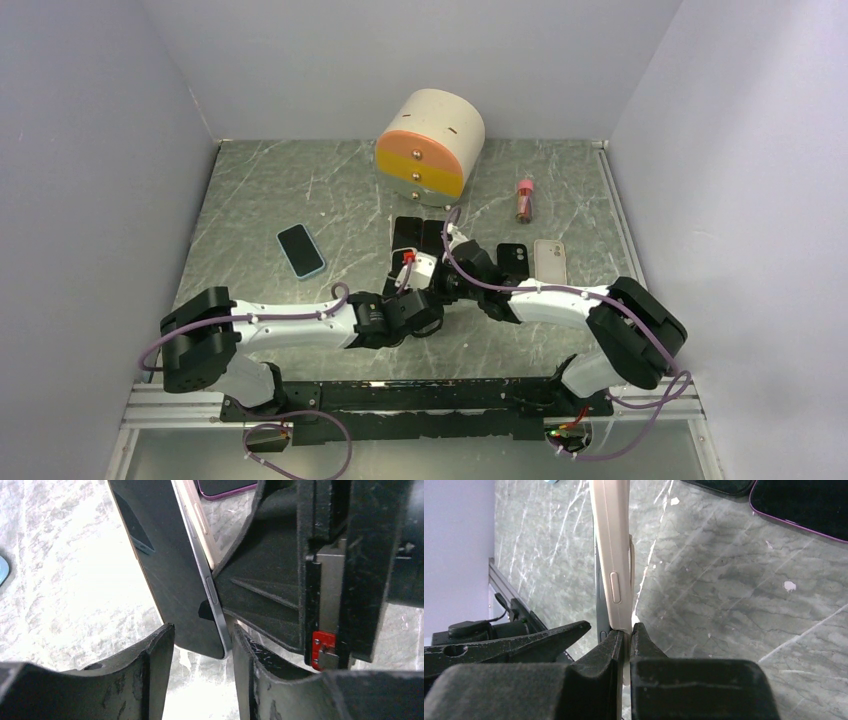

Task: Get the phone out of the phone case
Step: Remove the phone case from the phone.

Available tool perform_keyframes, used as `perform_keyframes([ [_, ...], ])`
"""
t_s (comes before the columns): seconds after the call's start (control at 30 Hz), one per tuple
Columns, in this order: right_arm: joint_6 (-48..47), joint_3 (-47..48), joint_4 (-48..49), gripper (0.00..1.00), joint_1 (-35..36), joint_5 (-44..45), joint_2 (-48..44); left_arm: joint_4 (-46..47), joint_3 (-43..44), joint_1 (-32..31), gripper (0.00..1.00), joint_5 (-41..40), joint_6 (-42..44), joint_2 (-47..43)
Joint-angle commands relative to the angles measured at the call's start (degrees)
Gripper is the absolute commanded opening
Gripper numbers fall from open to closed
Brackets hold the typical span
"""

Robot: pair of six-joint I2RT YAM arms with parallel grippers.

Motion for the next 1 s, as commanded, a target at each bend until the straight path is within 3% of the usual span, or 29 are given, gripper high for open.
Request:
perform_keyframes([
  [0.0, 3.2, 0.7, 8.1, 0.0, 0.4, -3.7, -3.6, -5.5, -1.0, 0.6, 0.49, -7.1, -3.3, 0.3],
  [0.23, 4.6, 0.9, 9.9, 0.0, 0.6, -5.9, -1.7, -6.3, -1.1, 0.6, 0.37, -8.5, -5.7, 2.0],
  [0.5, 5.2, 1.0, 10.2, 0.0, 0.8, -6.7, -0.6, -12.1, -0.8, 0.6, 0.38, -14.7, -10.8, 3.8],
  [0.6, 5.4, 1.3, 10.5, 0.0, 1.2, -7.0, 0.3, -13.3, 0.1, 0.6, 0.29, -15.3, -11.6, 4.7],
  [0.77, 5.1, 1.1, 10.3, 0.0, 1.3, -5.8, 0.5, -11.6, -0.9, 0.3, 0.04, -14.0, -10.3, 1.5],
  [0.97, 3.8, 1.6, 8.0, 0.0, 1.3, -2.9, 0.4, -12.3, -0.7, -1.4, 0.03, -13.3, -9.9, -2.4],
])
